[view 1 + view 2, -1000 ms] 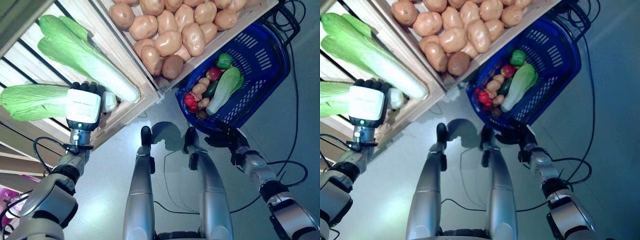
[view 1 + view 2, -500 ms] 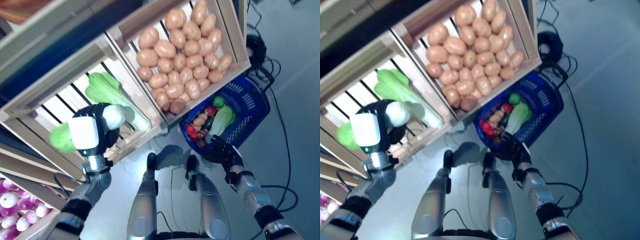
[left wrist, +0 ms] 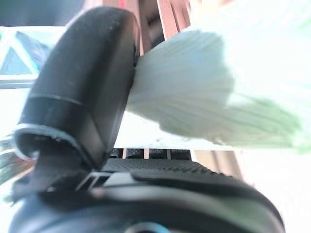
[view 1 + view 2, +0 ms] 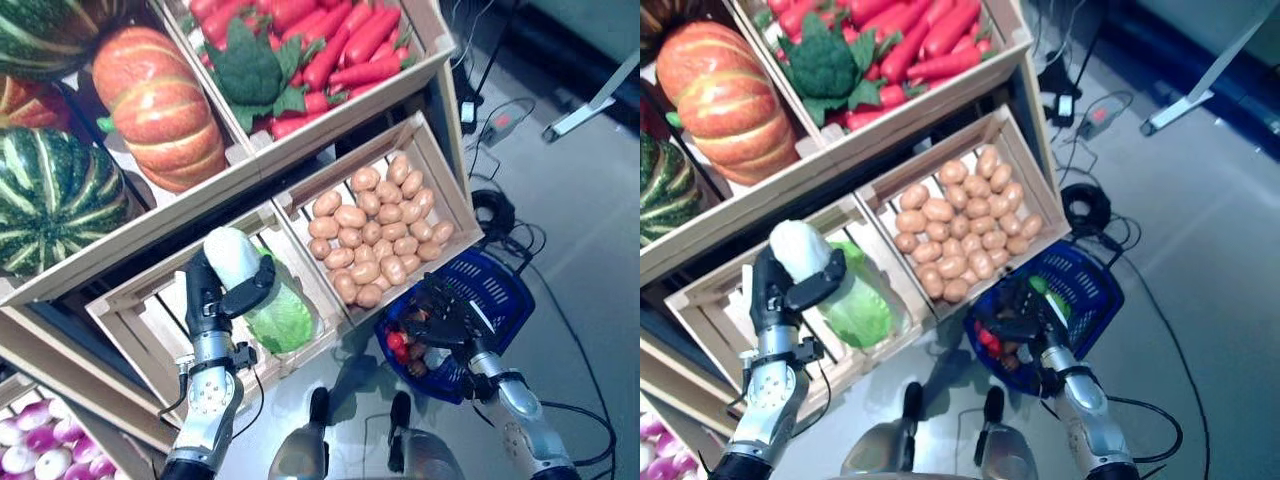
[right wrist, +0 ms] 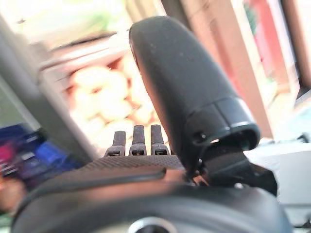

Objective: Put vegetables into the basket

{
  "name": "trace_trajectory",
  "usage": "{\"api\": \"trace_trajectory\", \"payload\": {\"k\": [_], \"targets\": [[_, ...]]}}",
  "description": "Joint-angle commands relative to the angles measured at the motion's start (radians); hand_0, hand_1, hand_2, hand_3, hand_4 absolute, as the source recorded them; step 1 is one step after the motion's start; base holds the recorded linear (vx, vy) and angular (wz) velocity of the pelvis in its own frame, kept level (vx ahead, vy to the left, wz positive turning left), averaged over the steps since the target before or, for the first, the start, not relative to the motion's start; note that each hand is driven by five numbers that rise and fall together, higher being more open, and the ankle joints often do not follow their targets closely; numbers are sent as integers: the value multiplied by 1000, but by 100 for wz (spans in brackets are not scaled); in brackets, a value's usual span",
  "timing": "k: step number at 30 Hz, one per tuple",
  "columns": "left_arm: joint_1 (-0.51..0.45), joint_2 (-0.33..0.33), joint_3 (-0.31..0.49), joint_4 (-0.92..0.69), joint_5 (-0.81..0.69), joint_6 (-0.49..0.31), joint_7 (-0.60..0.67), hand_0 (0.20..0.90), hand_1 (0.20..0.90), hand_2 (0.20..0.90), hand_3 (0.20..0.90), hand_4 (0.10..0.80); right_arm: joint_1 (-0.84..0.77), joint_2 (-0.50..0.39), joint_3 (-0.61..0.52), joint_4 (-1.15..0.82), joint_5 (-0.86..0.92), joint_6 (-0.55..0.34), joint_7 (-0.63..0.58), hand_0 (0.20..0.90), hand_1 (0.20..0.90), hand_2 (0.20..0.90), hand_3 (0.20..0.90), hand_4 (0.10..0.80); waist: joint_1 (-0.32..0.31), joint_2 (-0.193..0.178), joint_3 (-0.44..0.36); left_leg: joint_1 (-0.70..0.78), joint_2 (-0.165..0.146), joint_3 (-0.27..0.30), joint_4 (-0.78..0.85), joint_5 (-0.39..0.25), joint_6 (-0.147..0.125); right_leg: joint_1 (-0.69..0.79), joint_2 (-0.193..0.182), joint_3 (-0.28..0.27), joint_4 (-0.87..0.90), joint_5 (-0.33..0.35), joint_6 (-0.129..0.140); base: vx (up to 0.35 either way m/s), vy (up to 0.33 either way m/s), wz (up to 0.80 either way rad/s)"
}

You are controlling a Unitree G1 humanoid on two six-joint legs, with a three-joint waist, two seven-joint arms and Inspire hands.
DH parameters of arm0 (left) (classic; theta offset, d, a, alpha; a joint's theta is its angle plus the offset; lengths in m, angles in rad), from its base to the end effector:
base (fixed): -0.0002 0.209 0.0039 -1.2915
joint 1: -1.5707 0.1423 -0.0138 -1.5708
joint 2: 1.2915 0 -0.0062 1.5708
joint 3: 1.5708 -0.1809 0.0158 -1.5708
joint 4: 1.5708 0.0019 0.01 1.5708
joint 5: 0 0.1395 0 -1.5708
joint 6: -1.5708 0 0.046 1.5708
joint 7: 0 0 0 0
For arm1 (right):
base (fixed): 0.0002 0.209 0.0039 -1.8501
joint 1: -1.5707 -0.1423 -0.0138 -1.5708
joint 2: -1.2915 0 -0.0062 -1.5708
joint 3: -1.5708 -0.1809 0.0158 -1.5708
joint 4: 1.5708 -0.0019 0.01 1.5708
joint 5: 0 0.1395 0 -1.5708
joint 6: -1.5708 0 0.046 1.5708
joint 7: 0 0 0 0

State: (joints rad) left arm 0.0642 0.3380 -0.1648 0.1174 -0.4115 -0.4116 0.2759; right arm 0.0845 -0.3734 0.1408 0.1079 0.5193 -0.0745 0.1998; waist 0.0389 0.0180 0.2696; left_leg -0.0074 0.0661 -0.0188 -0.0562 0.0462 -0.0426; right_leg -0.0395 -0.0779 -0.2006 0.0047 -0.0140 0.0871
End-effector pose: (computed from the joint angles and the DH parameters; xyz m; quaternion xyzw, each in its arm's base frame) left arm 0.1859 0.1927 0.0333 -0.0547 -0.0835 0.0997 0.9900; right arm 0.1823 -0.2038 0.0195 0.0800 0.0738 0.1221 0.9865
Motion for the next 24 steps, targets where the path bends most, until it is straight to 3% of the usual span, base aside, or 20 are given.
{"api": "trace_trajectory", "payload": {"k": [1, 7, 12, 19, 24], "targets": [[-39, 44, -4, -100, -89, -12, -117, 300, 300, 300, 300, 400, 10, -45, 53, -108, 57, -10, 149, 900, 900, 900, 900, 800, -6, -39, -136, -56, -41, 12, -17, 52, 22, 37, -50, -32, -48, 92, -16, 86, -5, -2], [-99, 90, -71, -144, -137, 109, -278, 300, 300, 300, 300, 400, -32, -94, 106, -150, 108, 57, 234, 900, 900, 900, 900, 800, -6, -48, -169, -14, -40, 16, -29, 35, 32, 65, -58, -21, -68, 103, -3, 47, -9, 0], [-133, 105, -106, -163, -159, 135, -317, 300, 300, 300, 300, 400, -49, -117, 136, -155, 128, 76, 249, 900, 900, 900, 900, 800, -7, -52, -188, -6, -38, 17, -31, 30, 33, 74, -64, -20, -79, 110, 5, 0, 0, 0], [-170, 108, -167, -192, -245, 141, -397, 300, 300, 300, 300, 400, -72, -124, 198, -150, 182, 171, 268, 900, 900, 900, 900, 800, -10, -57, -212, 3, -35, 22, -31, 20, 34, 77, -67, -11, -86, 113, 13, 0, 0, 0], [-188, 101, -210, -225, -284, 144, -448, 300, 300, 300, 300, 400, -86, -121, 238, -132, 178, 197, 207, 900, 900, 900, 900, 800, -13, -58, -225, 6, -34, 25, -31, 17, 35, 77, -69, -4, -88, 115, 16, 0, 0, 0]]}}
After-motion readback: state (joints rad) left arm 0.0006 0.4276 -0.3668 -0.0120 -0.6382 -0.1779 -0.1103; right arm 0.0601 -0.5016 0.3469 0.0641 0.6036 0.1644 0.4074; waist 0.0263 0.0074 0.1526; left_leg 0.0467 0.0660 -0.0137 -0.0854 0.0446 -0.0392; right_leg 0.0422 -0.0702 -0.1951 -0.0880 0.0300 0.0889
